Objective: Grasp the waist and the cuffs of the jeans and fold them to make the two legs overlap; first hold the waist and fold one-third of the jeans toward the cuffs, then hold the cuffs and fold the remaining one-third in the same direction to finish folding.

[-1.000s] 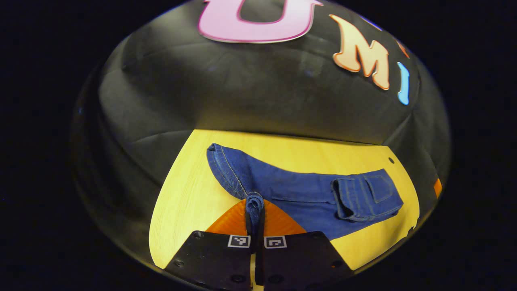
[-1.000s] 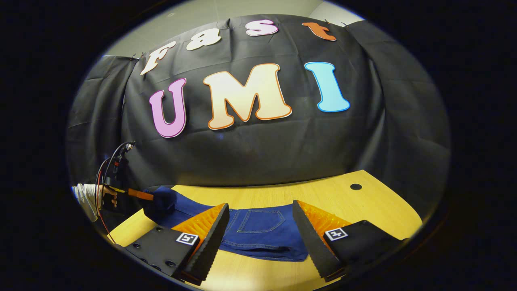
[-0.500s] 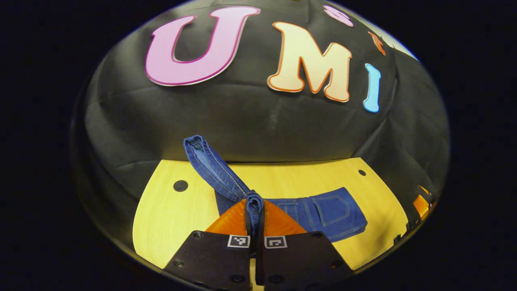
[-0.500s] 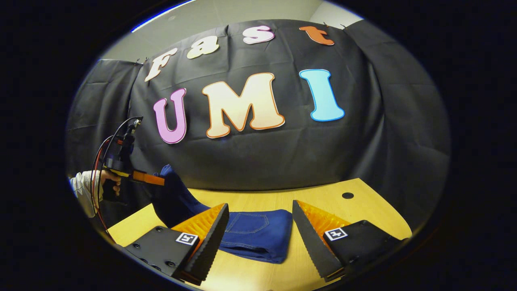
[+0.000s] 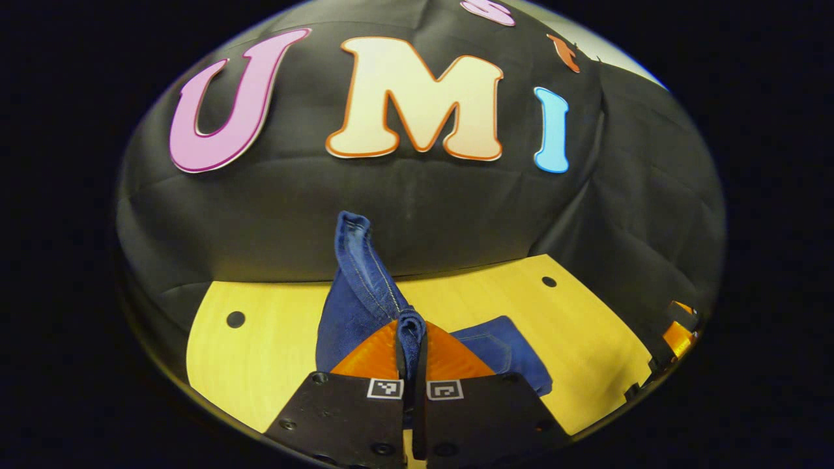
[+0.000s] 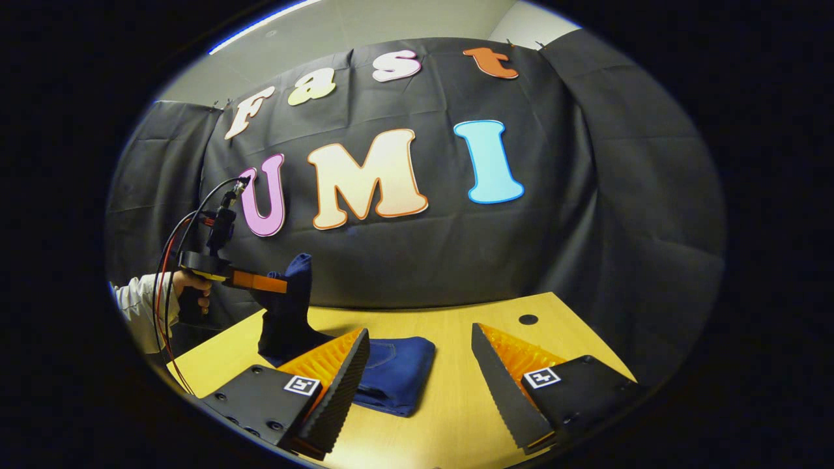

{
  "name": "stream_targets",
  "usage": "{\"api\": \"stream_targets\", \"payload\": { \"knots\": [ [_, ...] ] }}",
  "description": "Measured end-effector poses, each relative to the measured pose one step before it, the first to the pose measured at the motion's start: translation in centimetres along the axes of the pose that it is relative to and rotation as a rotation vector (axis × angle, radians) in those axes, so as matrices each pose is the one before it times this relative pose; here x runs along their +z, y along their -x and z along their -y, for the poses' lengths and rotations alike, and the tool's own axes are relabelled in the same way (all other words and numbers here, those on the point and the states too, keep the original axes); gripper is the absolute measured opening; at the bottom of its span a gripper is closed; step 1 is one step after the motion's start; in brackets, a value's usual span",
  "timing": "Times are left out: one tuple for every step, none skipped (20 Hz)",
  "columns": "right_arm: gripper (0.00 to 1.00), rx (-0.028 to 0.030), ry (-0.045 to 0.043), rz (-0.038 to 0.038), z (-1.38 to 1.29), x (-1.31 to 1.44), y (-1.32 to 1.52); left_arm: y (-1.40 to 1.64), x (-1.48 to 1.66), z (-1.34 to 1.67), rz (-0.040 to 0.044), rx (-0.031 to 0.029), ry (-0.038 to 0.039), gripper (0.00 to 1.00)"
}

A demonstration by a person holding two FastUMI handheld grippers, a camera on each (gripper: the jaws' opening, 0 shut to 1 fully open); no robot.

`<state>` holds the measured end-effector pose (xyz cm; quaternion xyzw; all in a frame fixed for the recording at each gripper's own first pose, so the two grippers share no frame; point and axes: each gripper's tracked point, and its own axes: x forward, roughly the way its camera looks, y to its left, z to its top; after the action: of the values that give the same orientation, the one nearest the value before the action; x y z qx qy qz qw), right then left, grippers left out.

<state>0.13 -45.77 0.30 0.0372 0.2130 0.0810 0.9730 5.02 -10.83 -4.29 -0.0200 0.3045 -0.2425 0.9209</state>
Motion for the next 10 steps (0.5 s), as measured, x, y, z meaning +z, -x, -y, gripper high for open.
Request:
{"api": "stream_targets", "payload": {
  "knots": [
    [0.97,-0.00501,0.00245,-0.00329,0.689,0.000,0.367,-0.570,0.007,1.179,0.00177,-0.01479,0.00167,0.00],
    [0.97,-0.00593,0.00376,-0.00394,0.590,-0.142,0.286,-0.933,-0.216,1.077,-0.00149,-0.00969,-0.00376,0.00],
    [0.97,-0.00377,0.00398,-0.00574,0.597,-0.227,0.327,-0.898,-0.334,1.046,-0.00225,-0.00806,-0.00465,0.00],
    [0.97,-0.00514,0.00573,-0.00634,0.556,-0.127,0.213,-0.971,-0.471,0.962,-0.00495,-0.00504,-0.00423,0.00],
    [0.98,-0.00256,0.00448,-0.00618,0.419,-0.282,0.246,-0.774,-0.419,0.874,-0.00537,-0.00387,-0.00379,0.00],
    [0.97,-0.00086,0.00422,-0.00600,0.391,-0.166,0.195,-0.648,-0.765,0.822,0.00015,-0.00160,-0.00401,0.00],
    [0.97,-0.00150,0.00589,-0.00585,0.335,-0.270,0.302,-0.915,-0.637,0.717,-0.00037,0.00414,-0.00471,0.00],
    [0.97,-0.00164,0.00856,-0.00683,0.396,-0.181,0.191,-0.499,-0.424,0.603,0.00324,0.00482,-0.01086,0.00],
    [0.97,-0.00128,0.00740,-0.00435,0.303,-0.246,0.227,-0.791,-0.859,0.520,-0.00296,0.01109,-0.01011,0.00],
    [0.97,-0.00044,0.00492,-0.00303,0.275,-0.105,0.222,-0.591,-0.917,0.377,-0.00962,0.01233,-0.00298,0.00]
  ]
}}
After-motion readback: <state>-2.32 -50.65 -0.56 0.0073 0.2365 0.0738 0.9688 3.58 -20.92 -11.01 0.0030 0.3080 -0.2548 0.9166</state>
